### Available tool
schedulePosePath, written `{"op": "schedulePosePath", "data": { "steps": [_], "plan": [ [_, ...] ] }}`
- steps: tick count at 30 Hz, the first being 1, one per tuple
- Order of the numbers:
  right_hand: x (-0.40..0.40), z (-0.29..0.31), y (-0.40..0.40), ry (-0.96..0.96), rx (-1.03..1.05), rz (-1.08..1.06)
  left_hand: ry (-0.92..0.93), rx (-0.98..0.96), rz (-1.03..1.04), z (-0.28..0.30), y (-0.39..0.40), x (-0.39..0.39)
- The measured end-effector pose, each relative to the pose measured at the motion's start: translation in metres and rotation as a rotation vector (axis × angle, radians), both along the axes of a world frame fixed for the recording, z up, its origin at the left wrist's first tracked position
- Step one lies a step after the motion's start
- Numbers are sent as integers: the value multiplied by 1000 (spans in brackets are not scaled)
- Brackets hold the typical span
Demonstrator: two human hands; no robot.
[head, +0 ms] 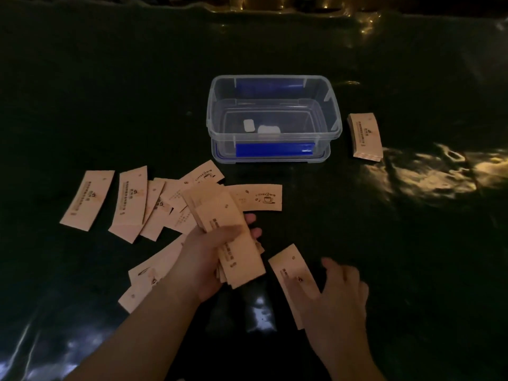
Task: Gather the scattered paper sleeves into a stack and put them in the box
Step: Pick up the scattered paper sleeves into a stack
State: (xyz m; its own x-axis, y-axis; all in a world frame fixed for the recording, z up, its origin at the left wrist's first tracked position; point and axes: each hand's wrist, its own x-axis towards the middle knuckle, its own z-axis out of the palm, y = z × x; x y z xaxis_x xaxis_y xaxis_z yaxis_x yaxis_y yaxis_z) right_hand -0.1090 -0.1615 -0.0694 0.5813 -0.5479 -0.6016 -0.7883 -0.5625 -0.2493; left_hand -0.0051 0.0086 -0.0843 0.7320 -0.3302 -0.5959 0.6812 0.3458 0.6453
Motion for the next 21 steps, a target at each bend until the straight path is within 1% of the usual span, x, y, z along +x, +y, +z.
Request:
{"op": "schedulePosePath", "data": {
  "steps": [1,2,3,6,8,10,11,13,15,17,18,21],
  "plan": [
    [-3,-4,-2,132,-11,88,-5,7,9,0,4,3],
    [-4,-6,-4,206,-15,151,-7,10,15,0,8,6],
    [-6,-9,-5,202,-31,179,-7,12,24,-1,10,8],
    [-12,-15,-1,20,-135,266,-7,25,40,0,13,14],
    [-10,-15,-2,-130,-184,278,-11,35,30,1,13,15],
    [-6,-16,-6,-225,-164,250,-24,52,15,1,13,15],
    [-4,-16,-7,-226,-150,235,-31,58,7,1,13,14],
    [0,-18,-8,-158,-145,165,-39,56,-5,1,14,14],
    [4,-18,-11,-60,-124,52,-35,57,-11,0,16,14],
    [9,-17,-18,-6,-31,-86,-35,63,-16,0,21,15],
    [12,-15,-20,14,4,-122,-36,61,-12,0,23,15],
    [20,-14,-23,63,21,-113,-18,47,27,-1,30,17]
  ]
}}
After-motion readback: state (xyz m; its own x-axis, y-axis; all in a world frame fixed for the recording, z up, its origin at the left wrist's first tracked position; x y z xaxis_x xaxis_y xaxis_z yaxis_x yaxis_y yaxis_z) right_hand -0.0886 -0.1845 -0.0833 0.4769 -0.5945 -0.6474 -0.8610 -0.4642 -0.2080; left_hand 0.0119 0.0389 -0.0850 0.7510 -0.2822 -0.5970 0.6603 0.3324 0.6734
